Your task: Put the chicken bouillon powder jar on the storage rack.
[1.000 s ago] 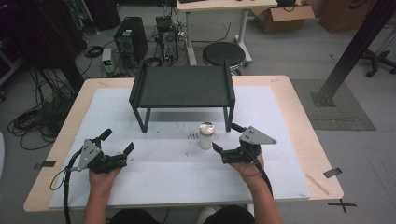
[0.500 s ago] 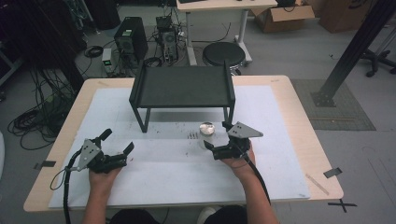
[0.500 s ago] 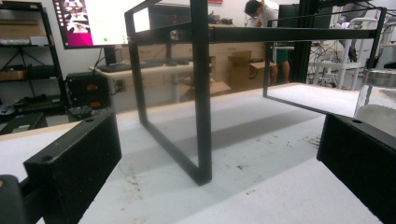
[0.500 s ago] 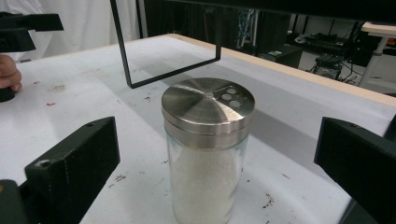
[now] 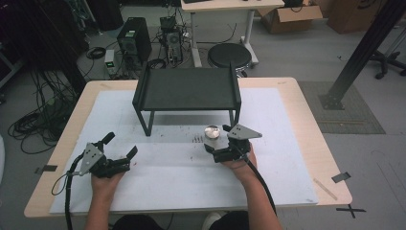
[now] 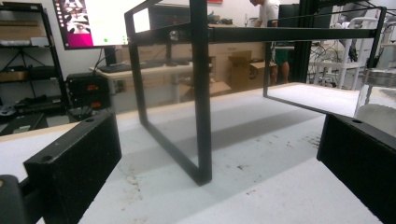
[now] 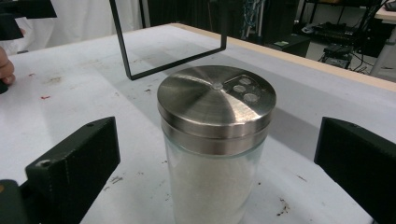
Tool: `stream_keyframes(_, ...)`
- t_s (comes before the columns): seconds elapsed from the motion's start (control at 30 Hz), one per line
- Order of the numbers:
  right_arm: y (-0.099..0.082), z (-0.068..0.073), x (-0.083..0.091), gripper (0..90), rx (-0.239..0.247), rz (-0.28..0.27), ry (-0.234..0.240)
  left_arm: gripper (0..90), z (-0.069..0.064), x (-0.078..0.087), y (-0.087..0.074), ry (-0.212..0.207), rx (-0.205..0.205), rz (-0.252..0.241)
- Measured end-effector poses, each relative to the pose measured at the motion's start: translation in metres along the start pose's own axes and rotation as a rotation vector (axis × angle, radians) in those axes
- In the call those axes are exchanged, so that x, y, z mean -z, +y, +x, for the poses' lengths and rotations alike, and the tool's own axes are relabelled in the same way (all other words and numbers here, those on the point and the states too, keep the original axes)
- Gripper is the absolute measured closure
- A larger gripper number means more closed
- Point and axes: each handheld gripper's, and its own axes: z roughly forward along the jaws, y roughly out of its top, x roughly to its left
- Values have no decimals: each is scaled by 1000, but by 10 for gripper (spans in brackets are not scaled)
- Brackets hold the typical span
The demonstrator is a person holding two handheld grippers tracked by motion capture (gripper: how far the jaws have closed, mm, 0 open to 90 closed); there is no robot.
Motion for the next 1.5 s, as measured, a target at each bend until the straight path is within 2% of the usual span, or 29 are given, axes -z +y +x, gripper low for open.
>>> stream_keyframes(0.4,-3,-1,-7,10,-18,16,-3,2,0,0,0,0,0,0)
stream_keyframes(0.97,-2,1,-14,124,-31,47,-25,2,0,0,0,1,-3,-1)
stream_keyframes(1.5,-4,0,-14,231,-36,49,-11,2,0,0,0,1,-3,-1)
